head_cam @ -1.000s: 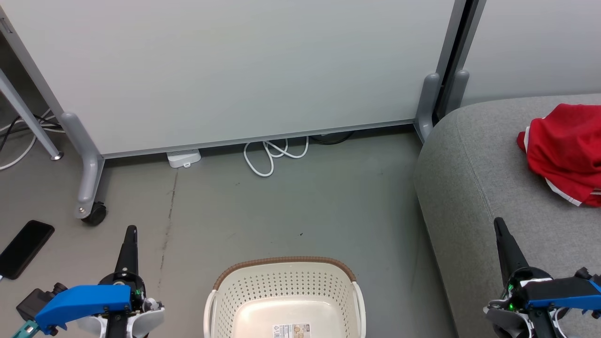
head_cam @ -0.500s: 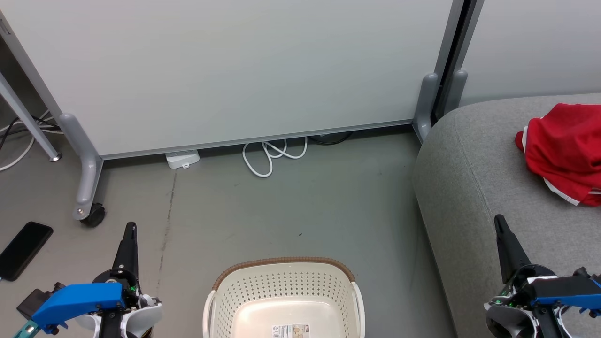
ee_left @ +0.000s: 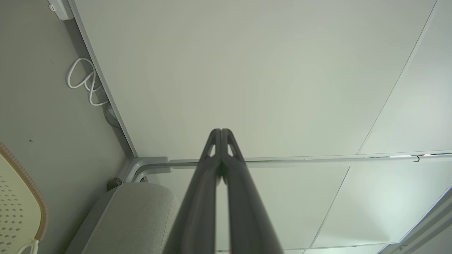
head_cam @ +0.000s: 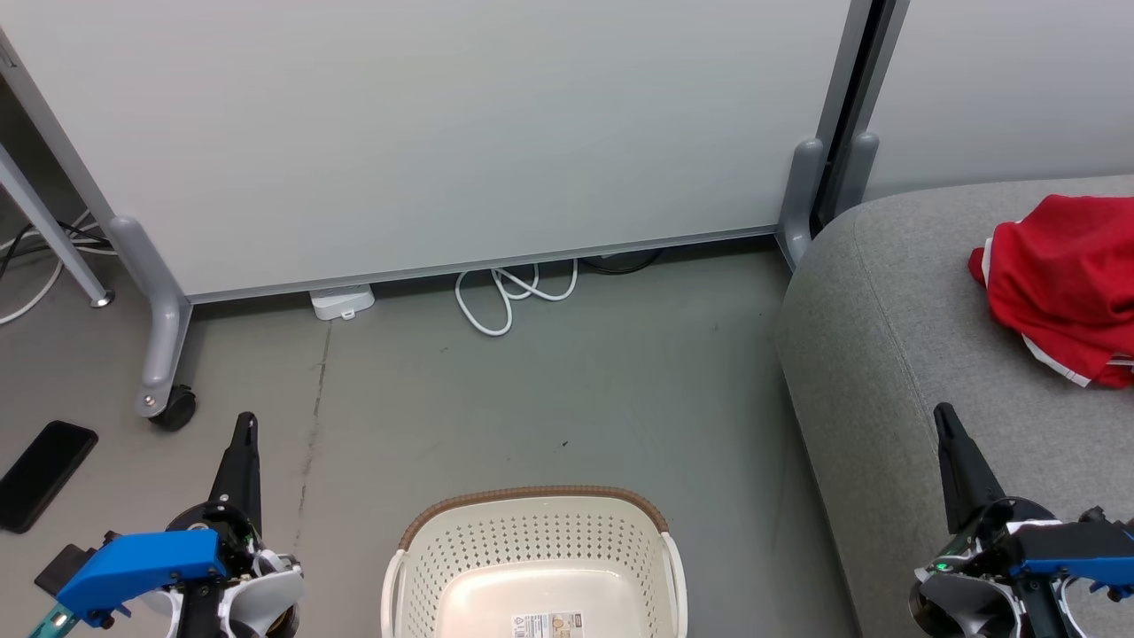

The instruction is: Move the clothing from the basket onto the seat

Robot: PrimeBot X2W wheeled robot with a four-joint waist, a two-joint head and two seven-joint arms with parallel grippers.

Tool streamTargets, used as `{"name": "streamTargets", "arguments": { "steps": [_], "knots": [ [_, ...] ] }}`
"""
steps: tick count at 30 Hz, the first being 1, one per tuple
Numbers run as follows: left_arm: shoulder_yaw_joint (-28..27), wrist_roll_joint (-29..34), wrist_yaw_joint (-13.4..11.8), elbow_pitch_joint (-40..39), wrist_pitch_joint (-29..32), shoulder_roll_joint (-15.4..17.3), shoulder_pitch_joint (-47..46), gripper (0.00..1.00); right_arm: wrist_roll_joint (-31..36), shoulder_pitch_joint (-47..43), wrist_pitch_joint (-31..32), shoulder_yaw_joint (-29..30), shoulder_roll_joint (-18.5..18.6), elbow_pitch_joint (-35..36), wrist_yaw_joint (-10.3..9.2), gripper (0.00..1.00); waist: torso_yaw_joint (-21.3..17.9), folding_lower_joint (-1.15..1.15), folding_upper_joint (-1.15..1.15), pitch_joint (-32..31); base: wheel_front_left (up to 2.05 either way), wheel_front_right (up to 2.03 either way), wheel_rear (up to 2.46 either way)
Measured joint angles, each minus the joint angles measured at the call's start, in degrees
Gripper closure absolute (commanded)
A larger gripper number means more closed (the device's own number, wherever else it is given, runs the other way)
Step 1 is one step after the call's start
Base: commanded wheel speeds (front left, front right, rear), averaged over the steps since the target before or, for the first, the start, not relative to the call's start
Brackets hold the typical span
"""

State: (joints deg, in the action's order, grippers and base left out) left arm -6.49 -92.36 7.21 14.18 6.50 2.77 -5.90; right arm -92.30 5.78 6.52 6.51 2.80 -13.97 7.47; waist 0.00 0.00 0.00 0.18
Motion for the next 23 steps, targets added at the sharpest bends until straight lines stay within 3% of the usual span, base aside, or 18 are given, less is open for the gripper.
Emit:
{"name": "streamTargets", "arguments": {
  "steps": [23],
  "knots": [
    [-0.01, 0.01, 0.0, -0.02, 0.03, 0.0, -0.05, 1.0, -0.03, 0.02, 0.04, 0.01, 0.0, -0.02, 0.0, 1.0, 0.0, 0.0, 0.0, 0.0, 0.0, 0.0, 0.0]
  ]
}}
